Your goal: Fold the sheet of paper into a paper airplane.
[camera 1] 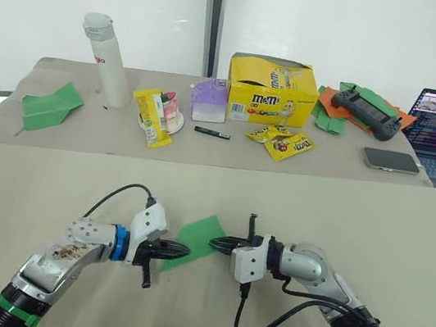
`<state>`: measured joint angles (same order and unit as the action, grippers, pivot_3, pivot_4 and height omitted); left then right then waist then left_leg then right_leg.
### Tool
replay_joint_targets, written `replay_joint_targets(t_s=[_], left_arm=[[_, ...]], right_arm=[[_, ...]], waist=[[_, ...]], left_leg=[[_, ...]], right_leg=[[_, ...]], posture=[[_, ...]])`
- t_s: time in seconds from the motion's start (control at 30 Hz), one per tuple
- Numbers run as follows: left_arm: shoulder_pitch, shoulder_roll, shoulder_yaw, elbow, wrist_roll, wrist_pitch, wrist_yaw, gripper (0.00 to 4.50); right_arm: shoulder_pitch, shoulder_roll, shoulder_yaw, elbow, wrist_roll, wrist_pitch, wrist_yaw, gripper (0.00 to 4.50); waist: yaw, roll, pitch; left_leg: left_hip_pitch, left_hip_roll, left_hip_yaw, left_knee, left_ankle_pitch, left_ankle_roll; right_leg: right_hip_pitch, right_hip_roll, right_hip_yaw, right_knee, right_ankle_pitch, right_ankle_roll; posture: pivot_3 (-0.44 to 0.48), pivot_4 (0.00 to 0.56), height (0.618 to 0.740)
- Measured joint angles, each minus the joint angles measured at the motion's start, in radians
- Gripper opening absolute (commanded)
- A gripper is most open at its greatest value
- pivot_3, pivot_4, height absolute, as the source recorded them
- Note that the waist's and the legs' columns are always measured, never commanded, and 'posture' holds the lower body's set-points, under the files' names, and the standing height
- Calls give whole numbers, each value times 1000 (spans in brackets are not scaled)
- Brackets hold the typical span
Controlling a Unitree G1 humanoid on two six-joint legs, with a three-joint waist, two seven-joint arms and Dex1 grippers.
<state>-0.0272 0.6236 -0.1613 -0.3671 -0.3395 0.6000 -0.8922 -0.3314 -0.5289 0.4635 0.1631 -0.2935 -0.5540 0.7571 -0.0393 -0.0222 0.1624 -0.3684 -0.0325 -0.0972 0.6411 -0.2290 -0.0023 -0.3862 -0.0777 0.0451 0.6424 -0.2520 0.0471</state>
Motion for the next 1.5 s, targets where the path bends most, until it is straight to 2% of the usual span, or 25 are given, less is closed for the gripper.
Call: replay_joint_targets(t_s=[0.17, 0.33, 0.43, 0.57, 0.7, 0.83, 0.93, 1.07, 1.5], left_arm=[[101, -46, 41, -105, -64, 113, 105, 0], [118, -91, 94, -148, -177, 268, 175, 0], [138, -128, 133, -169, -234, 347, 226, 0], [142, -162, 164, -173, -285, 398, 274, 0], [137, -166, 175, -171, -317, 418, 294, 0], [125, -167, 172, -165, -334, 428, 302, 0], [120, -169, 167, -164, -339, 430, 311, 0], [122, -178, 165, -162, -349, 430, 324, 0], [136, -199, 165, -164, -372, 426, 367, 0]], right_arm=[[13, 0, -15, 1, 45, 31, 11, 17], [31, -2, -39, -44, 144, 150, 80, 17], [48, -2, -83, -98, 292, 336, 154, 888], [18, -14, -186, -187, 527, 690, 214, 2283], [-86, -21, -253, -199, 638, 1033, 191, 2283], [-182, -15, -258, -187, 740, 1375, 192, 2283], [-231, 14, -240, -142, 767, 1511, 193, 2283], [-285, 40, -209, -64, 767, 1566, 204, 2283], [-406, 133, -162, 159, 736, 1545, 296, 2283]], waist=[[3, 0, -1], [14, 1, -1], [20, 1, -1], [25, 1, -1], [25, 1, -1], [28, 1, -1], [28, 1, -1], [27, 1, -1], [22, 1, -1]], left_leg=[[0, 0, 0, 0, 0, 0], [0, 0, 0, 1, 0, 0], [-1, -1, 0, 1, 0, 0], [-2, -1, 0, 1, 0, 0], [-2, -1, 0, 1, 0, 0], [-4, -2, -1, 1, 0, 0], [-5, -3, 0, 1, 0, 0], [-5, -4, 0, 1, 0, 0], [-5, -4, 0, 1, 0, 0]], right_leg=[[1, -1, 0, 0, 0, 0], [1, -1, 0, 0, 0, 0], [0, -1, 0, 0, 0, 0], [0, -1, 0, 0, 0, 0], [-1, -1, 0, -1, 0, -1], [-2, -2, -1, -2, 0, -1], [-2, -3, -1, -2, 0, -1], [-2, -4, -1, -3, 0, -1], [-2, -4, -2, -2, 0, -1]], posture=[[0, 150, 740], [0, 150, 740], [0, 150, 740], [0, 150, 740], [0, 150, 740], [0, 150, 740], [0, 150, 740], [0, 150, 740], [0, 150, 740]])
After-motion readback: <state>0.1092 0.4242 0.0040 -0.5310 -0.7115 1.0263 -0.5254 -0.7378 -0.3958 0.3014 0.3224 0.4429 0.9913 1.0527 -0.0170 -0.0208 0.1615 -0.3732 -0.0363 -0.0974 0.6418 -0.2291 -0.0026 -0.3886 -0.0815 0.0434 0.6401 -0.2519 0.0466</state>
